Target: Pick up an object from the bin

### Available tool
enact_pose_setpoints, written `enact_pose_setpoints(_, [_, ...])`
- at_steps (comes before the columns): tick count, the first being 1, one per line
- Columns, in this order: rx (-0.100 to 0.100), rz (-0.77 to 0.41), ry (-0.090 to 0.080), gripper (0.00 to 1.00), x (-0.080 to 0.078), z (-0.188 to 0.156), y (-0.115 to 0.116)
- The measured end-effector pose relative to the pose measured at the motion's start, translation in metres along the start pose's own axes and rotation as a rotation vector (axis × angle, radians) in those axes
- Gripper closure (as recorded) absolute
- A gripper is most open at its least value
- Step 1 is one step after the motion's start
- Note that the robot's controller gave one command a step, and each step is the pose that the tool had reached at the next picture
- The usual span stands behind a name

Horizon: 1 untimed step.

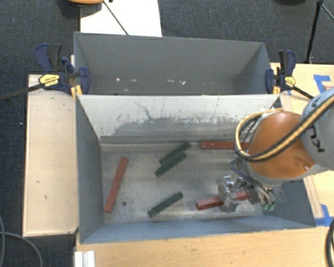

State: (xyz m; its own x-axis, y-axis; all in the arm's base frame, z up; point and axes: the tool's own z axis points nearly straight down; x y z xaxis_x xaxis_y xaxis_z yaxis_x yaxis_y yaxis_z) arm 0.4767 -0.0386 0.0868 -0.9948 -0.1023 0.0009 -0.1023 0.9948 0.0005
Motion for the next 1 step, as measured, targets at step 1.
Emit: enact_pose_setpoints(1, [0.0, 0.0, 0.0, 1.0, 0.0, -0.0135, -0.0001])
